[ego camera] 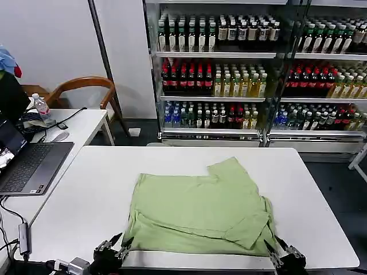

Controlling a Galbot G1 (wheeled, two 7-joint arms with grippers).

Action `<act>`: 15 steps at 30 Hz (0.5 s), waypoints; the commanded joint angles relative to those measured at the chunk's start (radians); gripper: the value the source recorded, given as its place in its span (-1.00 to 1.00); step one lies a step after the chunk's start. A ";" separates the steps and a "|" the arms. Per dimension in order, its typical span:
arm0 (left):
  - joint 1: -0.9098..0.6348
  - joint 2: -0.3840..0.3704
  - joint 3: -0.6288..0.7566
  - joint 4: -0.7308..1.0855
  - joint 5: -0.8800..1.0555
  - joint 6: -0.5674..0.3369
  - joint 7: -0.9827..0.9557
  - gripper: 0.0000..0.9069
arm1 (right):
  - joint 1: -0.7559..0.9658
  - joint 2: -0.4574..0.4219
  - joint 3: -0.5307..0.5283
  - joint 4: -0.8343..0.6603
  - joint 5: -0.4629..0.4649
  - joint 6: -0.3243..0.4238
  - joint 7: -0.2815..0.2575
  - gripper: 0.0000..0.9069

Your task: Fold and organize the clothes.

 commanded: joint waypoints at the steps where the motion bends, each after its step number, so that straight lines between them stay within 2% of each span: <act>1: -0.063 0.063 -0.112 -0.034 -0.131 -0.019 0.004 1.00 | 0.110 -0.040 0.057 0.024 0.152 -0.043 0.015 1.00; 3: -0.120 0.073 -0.091 -0.018 -0.149 -0.016 0.000 1.00 | 0.225 -0.049 0.010 -0.014 0.183 -0.067 0.029 1.00; 6: -0.241 0.090 -0.001 0.067 -0.165 -0.045 -0.011 1.00 | 0.411 -0.045 -0.099 -0.111 0.180 -0.112 0.057 1.00; 7: -0.288 0.093 0.035 0.099 -0.197 -0.046 -0.017 1.00 | 0.532 -0.042 -0.176 -0.165 0.182 -0.132 0.098 1.00; 8: -0.343 0.094 0.051 0.129 -0.221 -0.050 -0.020 1.00 | 0.599 -0.039 -0.220 -0.210 0.181 -0.144 0.108 1.00; 12: -0.472 0.107 0.137 0.229 -0.238 -0.072 -0.024 1.00 | 0.804 -0.017 -0.373 -0.357 0.180 -0.166 0.123 1.00; 15: -0.564 0.123 0.186 0.320 -0.241 -0.085 -0.023 1.00 | 0.925 0.006 -0.439 -0.428 0.181 -0.173 0.129 1.00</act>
